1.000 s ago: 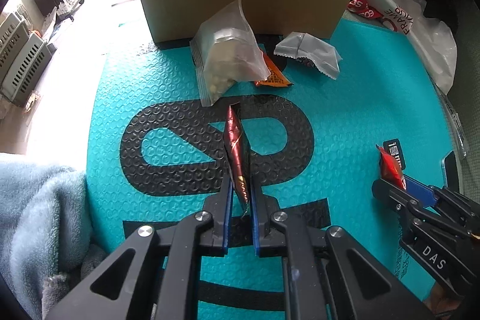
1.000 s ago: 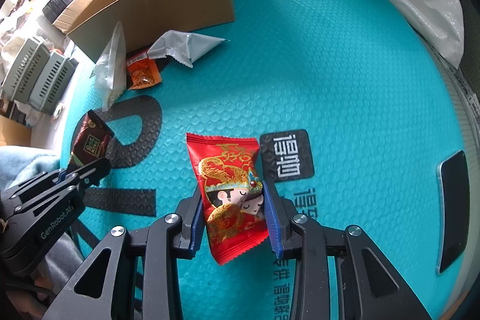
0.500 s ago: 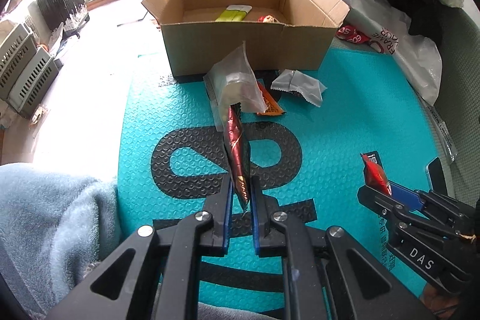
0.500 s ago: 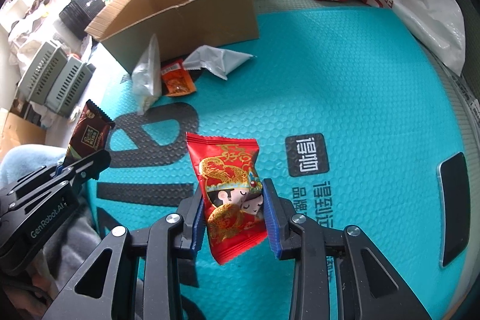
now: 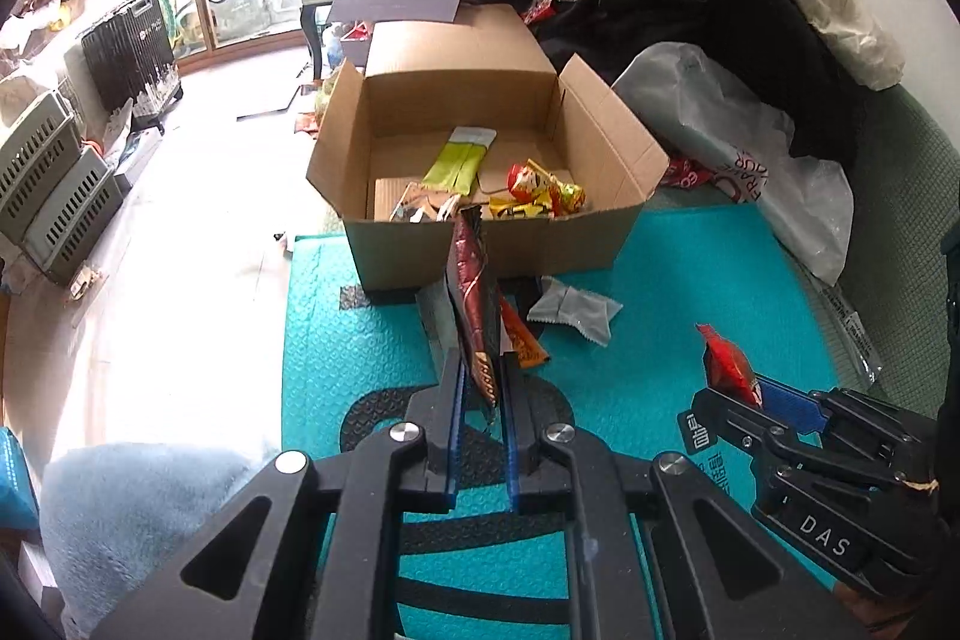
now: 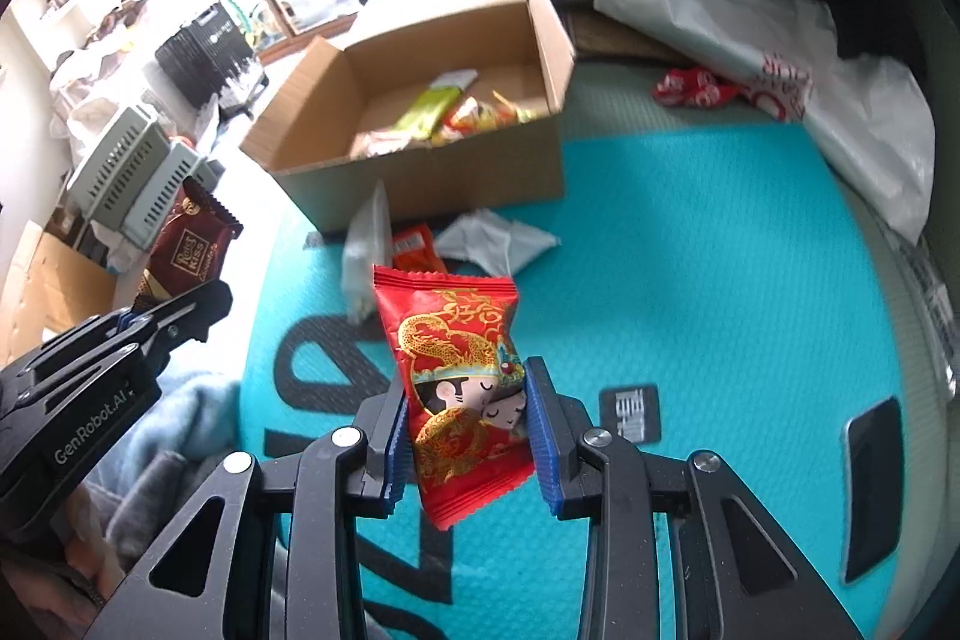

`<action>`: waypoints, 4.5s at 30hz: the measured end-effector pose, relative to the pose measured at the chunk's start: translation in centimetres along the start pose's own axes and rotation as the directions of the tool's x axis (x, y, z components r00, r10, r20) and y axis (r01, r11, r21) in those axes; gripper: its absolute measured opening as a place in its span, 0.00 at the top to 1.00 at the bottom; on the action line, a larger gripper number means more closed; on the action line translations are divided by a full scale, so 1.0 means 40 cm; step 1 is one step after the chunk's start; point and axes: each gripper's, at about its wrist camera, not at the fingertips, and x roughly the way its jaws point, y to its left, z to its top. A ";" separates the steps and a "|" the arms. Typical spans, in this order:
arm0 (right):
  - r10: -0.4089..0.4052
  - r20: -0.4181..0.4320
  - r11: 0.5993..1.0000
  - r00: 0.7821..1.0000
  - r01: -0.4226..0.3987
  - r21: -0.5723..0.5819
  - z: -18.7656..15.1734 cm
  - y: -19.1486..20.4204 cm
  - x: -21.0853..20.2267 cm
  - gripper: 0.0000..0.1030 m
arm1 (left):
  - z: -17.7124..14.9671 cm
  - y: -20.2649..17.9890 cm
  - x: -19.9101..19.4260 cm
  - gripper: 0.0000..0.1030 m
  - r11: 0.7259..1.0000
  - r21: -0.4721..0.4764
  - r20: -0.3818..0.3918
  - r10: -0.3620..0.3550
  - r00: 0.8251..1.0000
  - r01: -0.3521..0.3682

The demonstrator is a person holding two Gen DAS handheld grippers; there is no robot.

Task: Organize snacks
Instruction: 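Lift both held snacks and carry them over the box, then open both tools to drop the chocolate and candy packet into the box, then move both open tools back toward the snacks on the mat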

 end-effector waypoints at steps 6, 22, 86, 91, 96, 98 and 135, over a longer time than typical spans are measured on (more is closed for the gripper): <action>0.015 0.057 0.999 0.998 -0.013 -0.037 0.101 0.017 -0.047 0.68 | 0.101 -0.002 -0.037 0.90 1.000 0.002 0.069 -0.016 0.997 0.016; 0.026 0.153 0.994 0.988 -0.009 -0.108 0.404 0.044 -0.062 0.68 | 0.367 0.026 0.018 0.90 0.999 0.022 0.164 -0.045 0.985 0.043; -0.134 0.234 0.970 0.963 0.176 -0.166 0.583 0.131 -0.080 0.34 | 0.522 0.072 0.033 0.34 0.993 0.015 0.147 0.116 0.982 -0.119; -0.136 0.262 0.966 0.955 0.187 -0.179 0.552 0.140 -0.153 0.33 | 0.501 0.050 -0.042 0.33 0.994 0.034 0.173 0.095 0.980 -0.102; -0.150 0.282 0.959 0.948 0.209 -0.191 0.511 0.150 -0.210 0.33 | 0.463 0.029 -0.114 0.33 0.996 0.053 0.203 0.063 0.977 -0.075; -0.147 0.288 0.959 0.946 0.208 -0.194 0.491 0.152 -0.233 0.33 | 0.443 0.021 -0.140 0.33 0.996 0.057 0.220 0.058 0.974 -0.072; -0.083 0.144 0.986 0.986 0.102 -0.129 0.013 0.070 -0.143 0.33 | -0.001 -0.015 -0.082 0.33 0.999 0.021 0.038 -0.033 0.999 0.032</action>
